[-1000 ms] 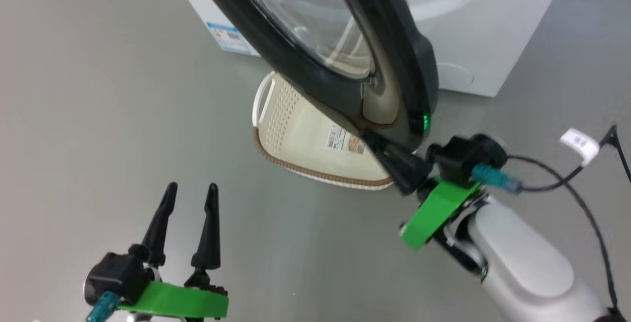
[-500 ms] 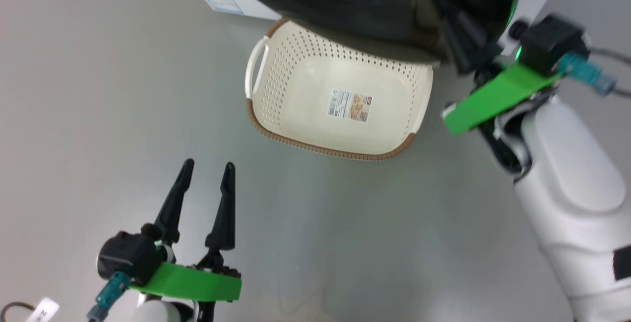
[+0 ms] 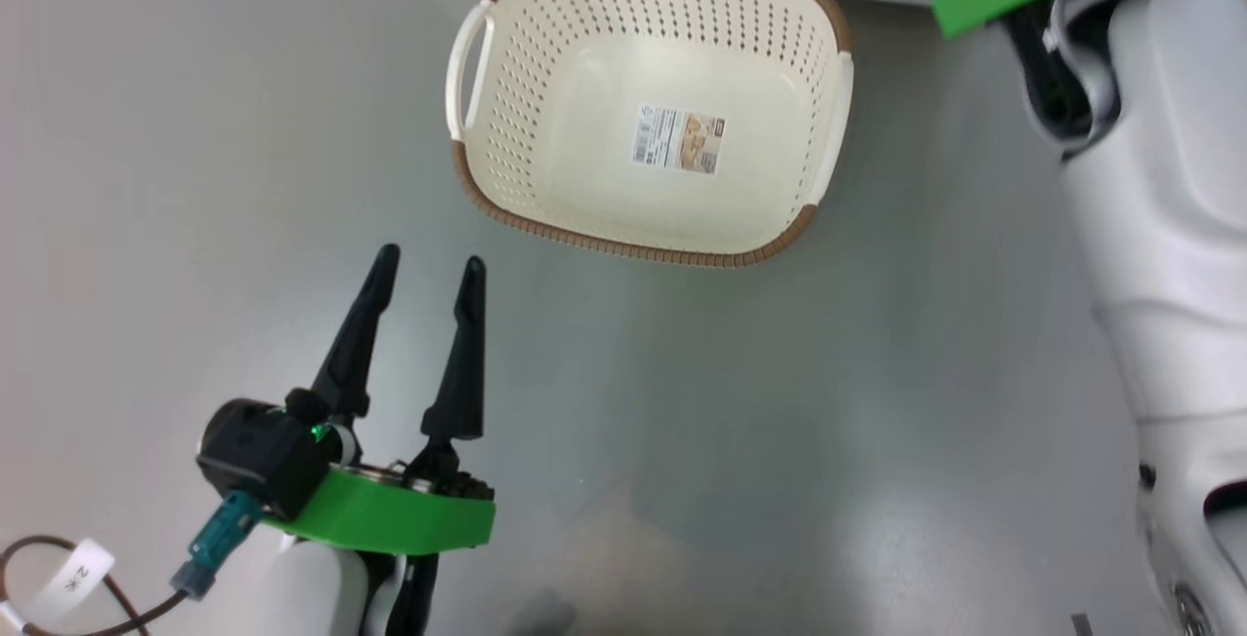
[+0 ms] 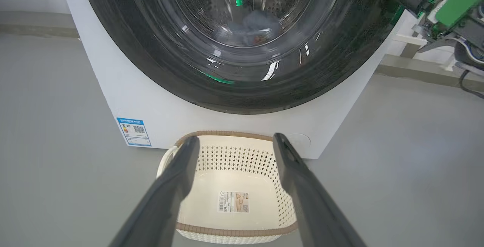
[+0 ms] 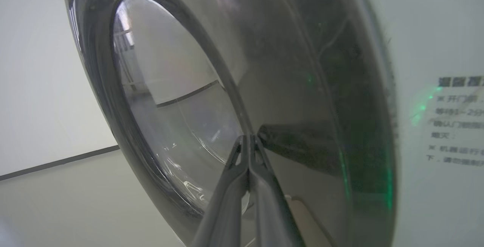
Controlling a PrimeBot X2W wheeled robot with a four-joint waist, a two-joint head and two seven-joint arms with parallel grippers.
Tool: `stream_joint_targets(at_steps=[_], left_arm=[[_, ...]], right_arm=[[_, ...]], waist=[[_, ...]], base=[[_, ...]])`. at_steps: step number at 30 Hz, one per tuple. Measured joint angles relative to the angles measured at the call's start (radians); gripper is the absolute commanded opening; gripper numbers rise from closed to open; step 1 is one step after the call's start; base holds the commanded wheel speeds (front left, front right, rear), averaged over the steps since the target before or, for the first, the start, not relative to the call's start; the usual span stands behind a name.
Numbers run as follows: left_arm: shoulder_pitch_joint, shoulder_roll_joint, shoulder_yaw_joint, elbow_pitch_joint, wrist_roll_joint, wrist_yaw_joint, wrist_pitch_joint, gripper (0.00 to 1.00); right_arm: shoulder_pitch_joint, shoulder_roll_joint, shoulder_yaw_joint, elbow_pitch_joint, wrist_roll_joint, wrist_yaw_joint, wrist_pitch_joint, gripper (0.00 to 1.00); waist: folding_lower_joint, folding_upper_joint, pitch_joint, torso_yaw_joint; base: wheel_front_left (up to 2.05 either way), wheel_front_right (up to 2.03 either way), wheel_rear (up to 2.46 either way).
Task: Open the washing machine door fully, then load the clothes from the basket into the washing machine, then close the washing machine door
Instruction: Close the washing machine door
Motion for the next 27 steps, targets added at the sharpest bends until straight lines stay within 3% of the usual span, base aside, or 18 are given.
stream_joint_targets(at_steps=[14,27], left_arm=[[-0.033,-0.001,-0.042,-0.001,-0.016,-0.002,0.0,1.0],[-0.034,-0.001,-0.041,-0.001,-0.016,-0.009,0.0,1.0]], right_arm=[[-0.175,0.051,-0.035,0.133,-0.06,0.009,-0.033,0.0],[-0.2,0.092,-0.11,0.168,-0.12,0.027,-0.033,0.0]], waist=[[0.0,0.0,0.075,0.003],[0.0,0.0,0.069,-0.012]], base=[[0.0,0.0,0.0],[0.0,0.0,0.0]])
